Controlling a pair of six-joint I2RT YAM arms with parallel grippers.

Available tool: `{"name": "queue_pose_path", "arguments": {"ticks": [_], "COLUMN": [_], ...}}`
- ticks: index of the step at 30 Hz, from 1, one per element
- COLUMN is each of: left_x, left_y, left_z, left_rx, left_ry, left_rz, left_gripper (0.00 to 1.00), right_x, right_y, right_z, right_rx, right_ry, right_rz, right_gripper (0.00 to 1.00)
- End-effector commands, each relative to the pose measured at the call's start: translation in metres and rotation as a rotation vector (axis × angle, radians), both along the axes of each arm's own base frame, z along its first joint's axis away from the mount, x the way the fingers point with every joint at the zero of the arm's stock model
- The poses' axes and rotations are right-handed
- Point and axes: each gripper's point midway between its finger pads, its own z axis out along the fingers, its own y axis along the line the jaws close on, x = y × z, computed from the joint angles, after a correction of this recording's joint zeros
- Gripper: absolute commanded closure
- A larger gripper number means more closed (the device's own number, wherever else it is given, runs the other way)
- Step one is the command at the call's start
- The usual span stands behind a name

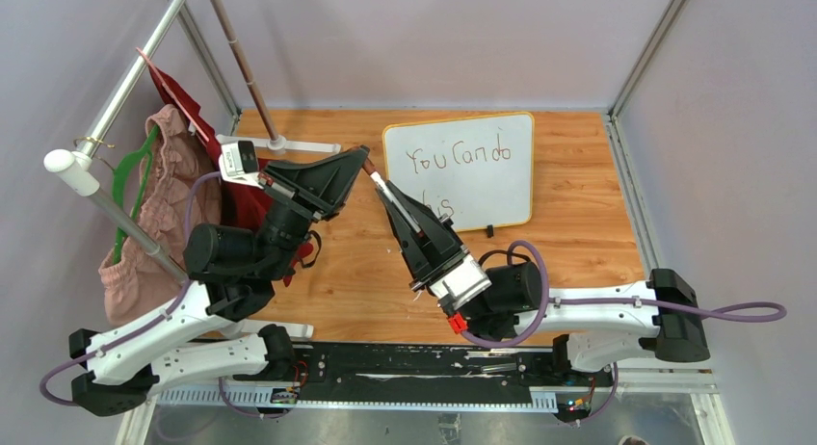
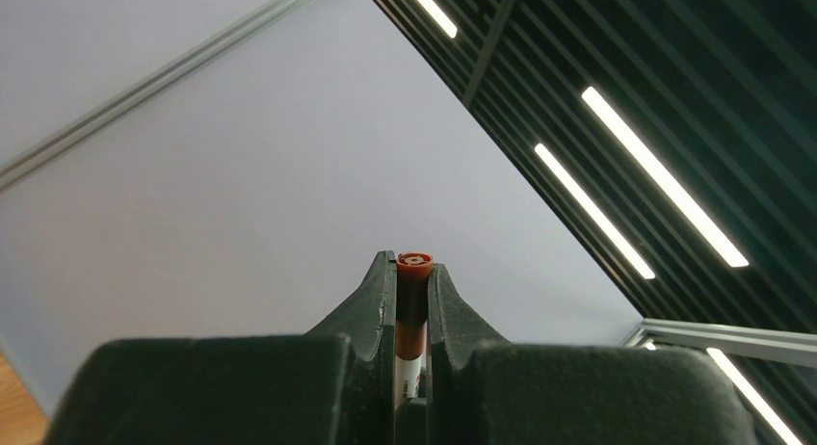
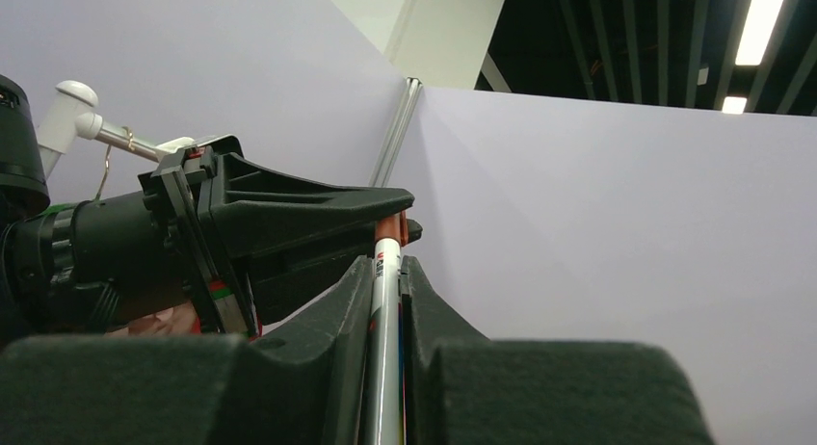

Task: Write a sentence on the whiteboard
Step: Close the whiteboard marker at the center of the board.

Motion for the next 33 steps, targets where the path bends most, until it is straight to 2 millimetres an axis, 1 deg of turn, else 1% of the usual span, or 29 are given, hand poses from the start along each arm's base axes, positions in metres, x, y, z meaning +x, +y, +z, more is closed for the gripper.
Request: {"name": "queue_pose_path", "arguments": {"ticks": [1,4,8,9,12,13,18,21,28,31,33], "left_x": [-0.022,-0.019,-0.01,-0.009,-0.008,-0.009,-0.008,-0.007,-0.001,0.002,0.001], "left_y": [-0.066,-0.06,-0.038,-0.034,-0.022,-0.018,-0.008,-0.004,0.013,0.019,0.02], "left_z": [-0.066,-0.066,-0.061,-0.058,-0.05,-0.048,-0.041,-0.039,-0.034,-0.032,-0.03], "left_rx": [0.234,0.224,0.188,0.184,0.175,0.17,0.159,0.162,0.157,0.158,0.157], "left_ry": [0.047,0.052,0.063,0.056,0.032,0.027,0.016,0.015,0.024,0.026,0.018], "left_rz": [-0.22,-0.187,-0.095,-0.079,-0.035,-0.025,0.007,0.026,0.101,0.13,0.131], "left_gripper": [1.0,1.0,1.0,0.97,0.73,0.67,0.5,0.47,0.45,0.45,0.47], "right_x": [0.011,0.01,0.007,0.005,0.001,0.001,-0.001,-0.002,-0.005,-0.007,-0.007], "right_y": [0.006,0.004,-0.002,-0.001,-0.005,-0.005,-0.008,-0.008,-0.01,-0.01,-0.01], "right_z": [0.005,0.004,0.003,0.001,0.0,0.0,-0.002,-0.004,-0.007,-0.008,-0.008], "right_rx": [0.003,0.006,0.0,-0.009,-0.015,-0.015,-0.016,-0.022,-0.039,-0.043,-0.046], "right_ry": [0.019,0.016,0.014,0.009,0.004,0.002,0.004,0.005,0.008,0.008,0.01], "right_rz": [-0.057,-0.054,-0.029,-0.015,0.006,0.01,0.021,0.03,0.058,0.067,0.07], "right_gripper": [1.0,1.0,1.0,1.0,1.0,1.0,1.0,1.0,1.0,1.0,1.0]}}
